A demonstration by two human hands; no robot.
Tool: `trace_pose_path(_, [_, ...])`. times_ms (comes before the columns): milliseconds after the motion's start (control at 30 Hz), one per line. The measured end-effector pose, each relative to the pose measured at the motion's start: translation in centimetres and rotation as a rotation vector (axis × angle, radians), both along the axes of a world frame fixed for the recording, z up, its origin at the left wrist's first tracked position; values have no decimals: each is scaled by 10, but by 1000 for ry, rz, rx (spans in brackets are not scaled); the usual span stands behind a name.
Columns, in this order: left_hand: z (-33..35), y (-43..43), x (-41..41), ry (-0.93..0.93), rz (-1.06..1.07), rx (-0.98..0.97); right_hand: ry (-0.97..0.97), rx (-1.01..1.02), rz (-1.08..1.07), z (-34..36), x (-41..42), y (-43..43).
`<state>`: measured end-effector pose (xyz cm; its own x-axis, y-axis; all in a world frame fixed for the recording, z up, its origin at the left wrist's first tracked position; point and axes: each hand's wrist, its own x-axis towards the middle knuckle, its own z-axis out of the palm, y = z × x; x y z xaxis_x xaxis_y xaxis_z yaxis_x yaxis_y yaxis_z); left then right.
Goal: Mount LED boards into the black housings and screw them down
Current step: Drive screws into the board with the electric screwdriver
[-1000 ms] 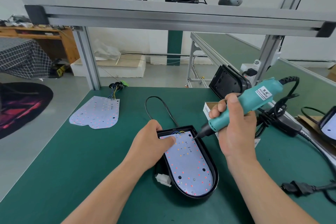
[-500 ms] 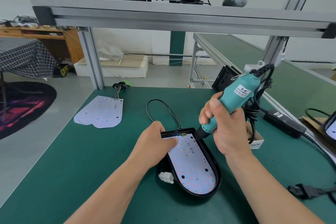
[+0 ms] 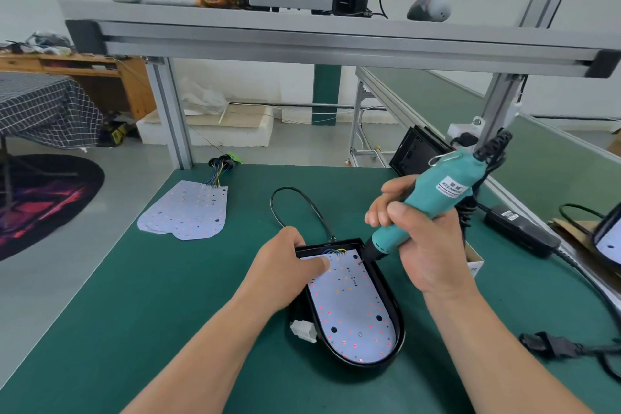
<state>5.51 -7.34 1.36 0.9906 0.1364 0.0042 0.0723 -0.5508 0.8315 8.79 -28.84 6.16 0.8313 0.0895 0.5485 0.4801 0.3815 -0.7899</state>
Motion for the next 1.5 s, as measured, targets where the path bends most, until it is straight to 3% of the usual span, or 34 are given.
trace_pose_path(467, [0,0,-1,-10,0,-2,-136,-188,-185,3,-15,3])
trace_pose_path(733, [4,-1,-2,-1,4,-17,-36,28,-37,5,-7,-2])
trace_pose_path(1000, [5,-4,-3,49,-30,-40,-10,27,-174,19,-6,-4])
trace_pose_path(1100, [7,-4,-4,68,-27,-77,77,121,-201,29,-3,5])
trace_pose_path(1233, [12,-1,-4,57,133,-269,285,321,-138,31,0,8])
trace_pose_path(1367, [14,11,5,82,290,-621,426,461,-104,21,4,6])
trace_pose_path(1500, [16,23,6,107,269,-1144,462,543,-79,8,5,5])
